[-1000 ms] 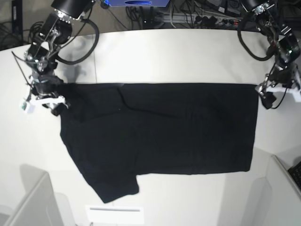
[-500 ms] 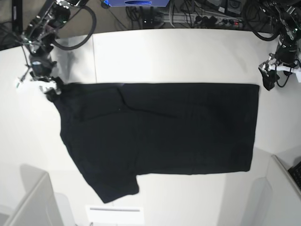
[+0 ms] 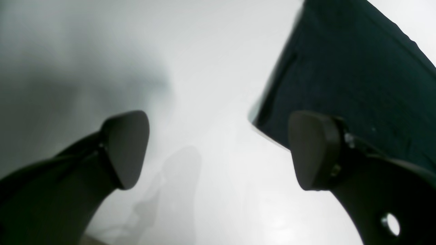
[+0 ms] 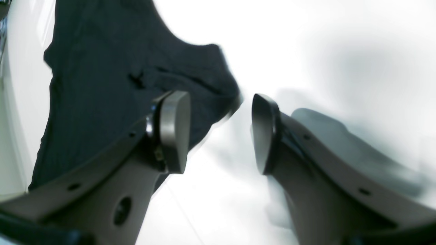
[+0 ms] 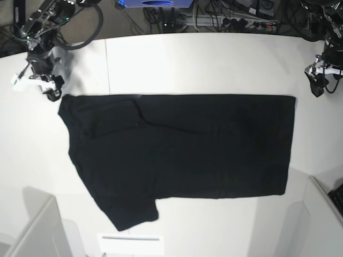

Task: Fold the T-shirt properly

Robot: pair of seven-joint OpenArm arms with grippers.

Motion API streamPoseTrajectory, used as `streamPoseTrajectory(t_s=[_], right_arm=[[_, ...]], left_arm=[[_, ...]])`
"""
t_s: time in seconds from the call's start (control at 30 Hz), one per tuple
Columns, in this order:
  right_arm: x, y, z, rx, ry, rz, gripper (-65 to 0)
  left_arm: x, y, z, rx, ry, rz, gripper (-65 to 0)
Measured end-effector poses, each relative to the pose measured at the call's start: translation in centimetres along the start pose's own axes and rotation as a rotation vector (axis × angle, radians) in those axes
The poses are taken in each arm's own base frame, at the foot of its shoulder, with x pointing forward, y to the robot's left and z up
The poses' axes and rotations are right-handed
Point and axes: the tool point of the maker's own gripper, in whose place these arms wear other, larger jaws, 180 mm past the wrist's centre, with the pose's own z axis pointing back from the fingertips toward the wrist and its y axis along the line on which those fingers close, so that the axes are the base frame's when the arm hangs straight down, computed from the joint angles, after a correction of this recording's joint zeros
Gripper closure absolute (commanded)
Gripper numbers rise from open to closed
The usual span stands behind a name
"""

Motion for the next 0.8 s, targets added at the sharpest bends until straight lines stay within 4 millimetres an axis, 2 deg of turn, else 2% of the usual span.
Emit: streamPoseTrajectory(t_s=[0.33,0.43,0.53,0.63,0.8], right_arm=[[-2.7,-1.5,-2.2,-0.023,0.09,-0.064,-28.7],[-3.4,-0.3,-2.8,0.013,0.116,-0.011,-28.7],[-4.3,1.3,-3.3,0.05,0.14,-0.007,-28.7],[-4.4,1.5,-3.9,0.057,0.145,-0.019,-28.7],[-4.0,1.2,-5.0,0.069,0.137,-0.043,-28.4]], left_arm=[[-0.1,-0.3,-0.2,-0.006,0.004,-0.002,-62.4],[-1.3,0.4,-1.0,0.001,0.03,0.036,-62.4],[-4.1,-1.3,-2.7,-0.039,0.125,0.042,-62.4],[-4.2,-3.7,-3.5,-0.108,0.124,0.03,-62.4],[-4.3,-4.2,-4.2,-0.114,0.132,0.042,-62.4]])
